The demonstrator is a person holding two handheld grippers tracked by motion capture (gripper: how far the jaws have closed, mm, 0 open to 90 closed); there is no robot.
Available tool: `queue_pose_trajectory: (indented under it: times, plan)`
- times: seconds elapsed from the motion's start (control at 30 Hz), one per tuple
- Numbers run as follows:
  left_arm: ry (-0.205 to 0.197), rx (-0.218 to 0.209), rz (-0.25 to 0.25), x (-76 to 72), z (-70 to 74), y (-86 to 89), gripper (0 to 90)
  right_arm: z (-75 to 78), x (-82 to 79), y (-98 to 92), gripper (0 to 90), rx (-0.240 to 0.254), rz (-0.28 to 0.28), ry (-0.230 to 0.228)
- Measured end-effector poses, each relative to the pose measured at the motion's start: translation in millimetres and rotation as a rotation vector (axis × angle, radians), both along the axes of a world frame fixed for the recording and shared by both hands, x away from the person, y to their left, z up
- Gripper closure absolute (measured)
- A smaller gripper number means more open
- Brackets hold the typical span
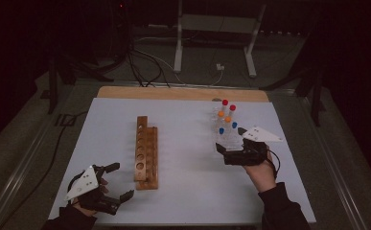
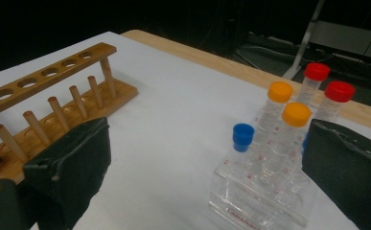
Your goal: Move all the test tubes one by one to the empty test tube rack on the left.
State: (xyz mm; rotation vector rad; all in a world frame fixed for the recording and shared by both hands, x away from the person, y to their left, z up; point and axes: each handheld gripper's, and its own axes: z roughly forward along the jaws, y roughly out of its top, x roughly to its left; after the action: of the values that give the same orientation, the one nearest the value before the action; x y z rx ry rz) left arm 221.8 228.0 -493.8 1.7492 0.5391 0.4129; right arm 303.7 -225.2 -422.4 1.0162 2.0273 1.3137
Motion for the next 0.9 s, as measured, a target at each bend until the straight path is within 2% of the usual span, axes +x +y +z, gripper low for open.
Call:
queue_pose_trajectory:
  times: [0.23,0.37,0.4,0.47,0.7,0.9]
  plan:
    - [-0.002,-0.002,-0.001,-0.1,0.1,-0.3,0.6,-9.4,12.9,11.6,2.9,-0.023,-0.009,0.028]
    - [-0.002,-0.005,-0.002,-0.2,0.2,-0.1,0.6,-14.8,18.7,17.1,3.4,-0.047,-0.039,0.045]
    - [-0.003,-0.005,-0.002,-0.2,0.3,0.0,0.6,-16.0,19.6,18.0,6.8,-0.057,-0.048,0.047]
    - [-0.004,-0.001,-0.003,-0.5,0.2,-0.3,0.6,-18.5,21.7,19.8,7.0,-0.068,-0.072,0.059]
    - [-0.005,-0.003,-0.004,-0.5,0.2,-0.5,0.6,-24.4,27.8,21.3,26.1,-0.098,-0.171,0.101]
    - [-0.009,-0.007,-0.009,-0.8,0.6,-0.4,0.6,-27.2,34.6,19.2,49.6,-0.098,-0.206,0.156]
